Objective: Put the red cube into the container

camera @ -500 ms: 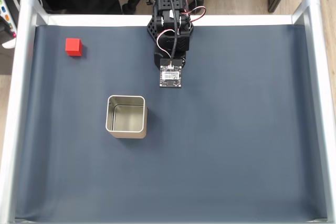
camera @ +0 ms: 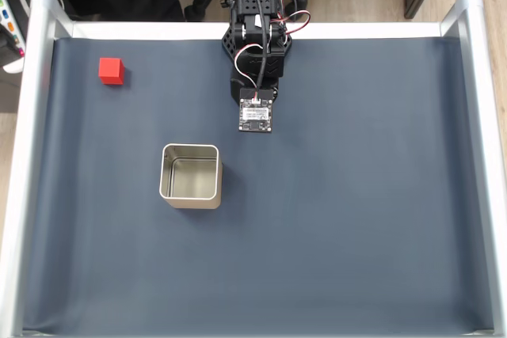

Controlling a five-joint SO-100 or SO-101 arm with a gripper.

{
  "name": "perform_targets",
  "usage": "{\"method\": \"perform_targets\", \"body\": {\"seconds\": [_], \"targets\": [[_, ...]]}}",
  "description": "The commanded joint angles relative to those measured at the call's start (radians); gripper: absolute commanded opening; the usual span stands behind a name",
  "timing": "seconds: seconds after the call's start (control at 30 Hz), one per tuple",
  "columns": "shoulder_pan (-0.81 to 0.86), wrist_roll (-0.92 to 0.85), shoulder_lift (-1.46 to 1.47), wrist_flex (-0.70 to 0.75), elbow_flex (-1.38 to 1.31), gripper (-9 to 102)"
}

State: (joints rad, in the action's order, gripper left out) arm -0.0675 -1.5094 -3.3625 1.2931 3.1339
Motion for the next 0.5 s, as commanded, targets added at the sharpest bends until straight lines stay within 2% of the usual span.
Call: {"method": "perform_targets", "body": {"seconds": [0.0,0.23,0.47], "targets": [[0.011,-0.008,0.006,0.002,-0.003,0],[0.011,0.000,0.006,-0.020,-0.003,0],[0.015,0.069,0.012,-0.249,-0.003,0]]}}
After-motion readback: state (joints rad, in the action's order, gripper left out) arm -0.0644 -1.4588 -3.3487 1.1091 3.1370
